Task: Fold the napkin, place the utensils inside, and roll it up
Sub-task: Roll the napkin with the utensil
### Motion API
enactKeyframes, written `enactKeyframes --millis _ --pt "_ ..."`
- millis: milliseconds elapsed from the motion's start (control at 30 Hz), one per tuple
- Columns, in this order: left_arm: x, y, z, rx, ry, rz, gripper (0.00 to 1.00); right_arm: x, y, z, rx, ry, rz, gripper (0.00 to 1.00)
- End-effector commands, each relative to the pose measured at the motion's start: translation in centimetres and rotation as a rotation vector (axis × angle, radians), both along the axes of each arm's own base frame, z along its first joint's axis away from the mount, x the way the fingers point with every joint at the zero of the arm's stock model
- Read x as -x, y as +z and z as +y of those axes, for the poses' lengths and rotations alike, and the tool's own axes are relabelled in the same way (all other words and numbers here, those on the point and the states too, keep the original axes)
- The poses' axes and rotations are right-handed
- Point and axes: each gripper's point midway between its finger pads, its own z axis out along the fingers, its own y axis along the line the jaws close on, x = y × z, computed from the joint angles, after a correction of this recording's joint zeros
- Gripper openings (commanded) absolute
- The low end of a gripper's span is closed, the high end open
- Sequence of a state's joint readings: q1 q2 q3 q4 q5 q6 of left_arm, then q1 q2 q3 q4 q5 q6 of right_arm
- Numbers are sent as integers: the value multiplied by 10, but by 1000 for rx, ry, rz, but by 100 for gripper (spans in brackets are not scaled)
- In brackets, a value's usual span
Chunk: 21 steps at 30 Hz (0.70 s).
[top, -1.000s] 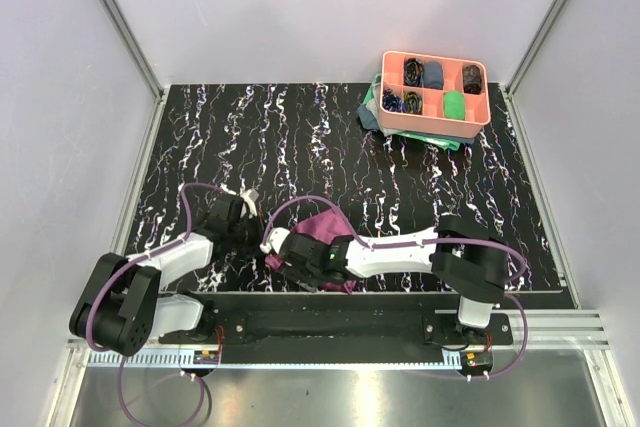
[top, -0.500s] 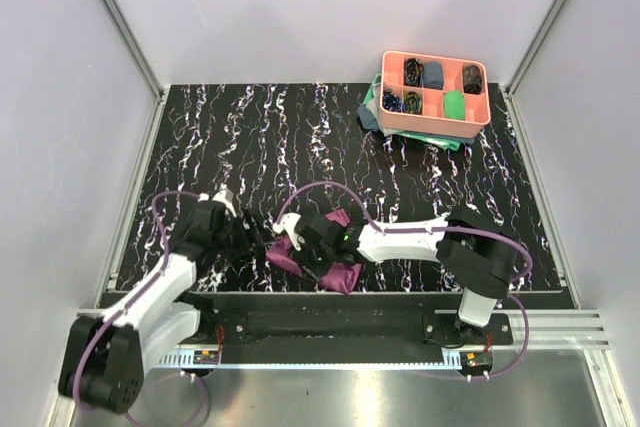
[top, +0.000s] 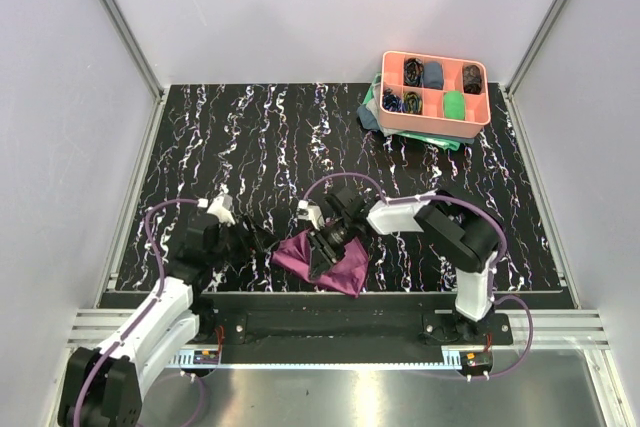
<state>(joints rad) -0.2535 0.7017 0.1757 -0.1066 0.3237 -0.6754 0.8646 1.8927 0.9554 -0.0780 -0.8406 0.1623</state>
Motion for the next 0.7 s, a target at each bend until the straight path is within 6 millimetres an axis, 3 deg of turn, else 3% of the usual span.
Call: enactKeyframes --millis 0,167,433,667 --pt "-4 8 -16 44 -97 -91 84 3 16 2 -109 46 191 33" --pt "-3 10 -26 63 -157 -127 83 -15 13 1 -138 17 307 34" --pt "-8 20 -32 82 -183 -216 72 -33 3 -2 -145 -18 412 34" --pt "-5 8 -36 90 -194 -185 58 -39 -7 -3 -135 -37 429 34"
